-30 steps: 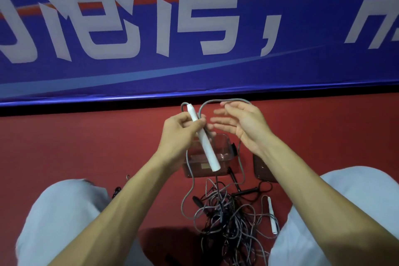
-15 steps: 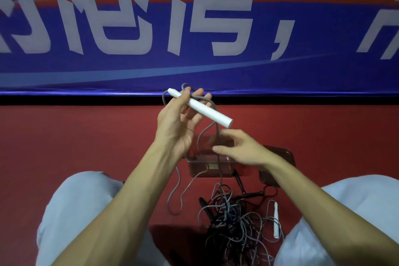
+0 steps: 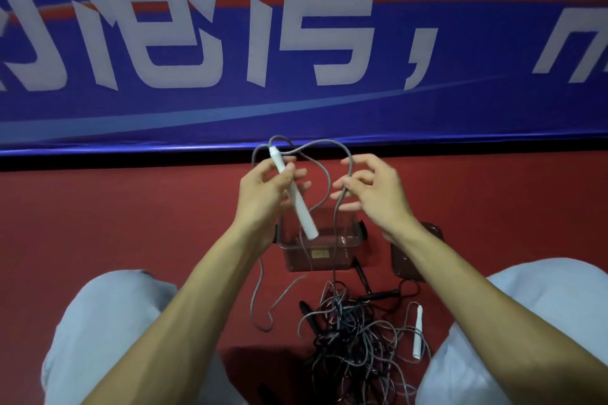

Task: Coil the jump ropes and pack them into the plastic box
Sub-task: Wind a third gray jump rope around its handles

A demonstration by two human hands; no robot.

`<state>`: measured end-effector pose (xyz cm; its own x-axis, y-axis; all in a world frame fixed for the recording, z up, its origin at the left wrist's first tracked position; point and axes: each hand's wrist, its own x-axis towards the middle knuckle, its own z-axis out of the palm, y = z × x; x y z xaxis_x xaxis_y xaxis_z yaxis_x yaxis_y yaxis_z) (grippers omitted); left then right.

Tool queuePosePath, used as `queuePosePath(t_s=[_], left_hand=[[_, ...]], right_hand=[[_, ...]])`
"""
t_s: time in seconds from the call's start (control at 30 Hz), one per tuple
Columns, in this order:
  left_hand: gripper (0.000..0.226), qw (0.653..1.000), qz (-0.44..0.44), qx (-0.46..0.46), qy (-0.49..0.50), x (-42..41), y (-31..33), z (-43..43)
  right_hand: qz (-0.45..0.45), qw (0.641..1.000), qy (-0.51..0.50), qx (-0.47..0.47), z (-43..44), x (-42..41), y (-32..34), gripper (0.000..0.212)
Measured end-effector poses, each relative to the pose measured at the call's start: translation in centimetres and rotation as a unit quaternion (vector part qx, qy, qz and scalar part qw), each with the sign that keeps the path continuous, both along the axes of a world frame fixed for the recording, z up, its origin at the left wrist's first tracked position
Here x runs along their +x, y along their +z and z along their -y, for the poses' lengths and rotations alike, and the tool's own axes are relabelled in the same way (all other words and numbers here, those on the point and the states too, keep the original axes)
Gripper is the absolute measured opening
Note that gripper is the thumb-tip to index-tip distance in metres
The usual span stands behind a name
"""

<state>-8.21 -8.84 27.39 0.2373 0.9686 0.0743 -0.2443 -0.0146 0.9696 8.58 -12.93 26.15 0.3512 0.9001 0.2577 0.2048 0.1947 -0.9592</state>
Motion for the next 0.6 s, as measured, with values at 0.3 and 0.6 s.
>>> queuePosePath(t_s=[0.3, 0.6], left_hand=[[0.007, 0.954, -0.233, 0.173, -0.078, 1.7, -1.8, 1.1], [0.007, 0.969, -0.184, 0.152, -0.071, 2.6, -1.6, 1.9]], right_hand=[[-0.088, 0.987, 0.009, 0.136, 0.9, -0.3, 3.3, 0.02], [-0.265, 0.952, 0.024, 0.153, 1.2, 0.2, 3.9, 0.014]])
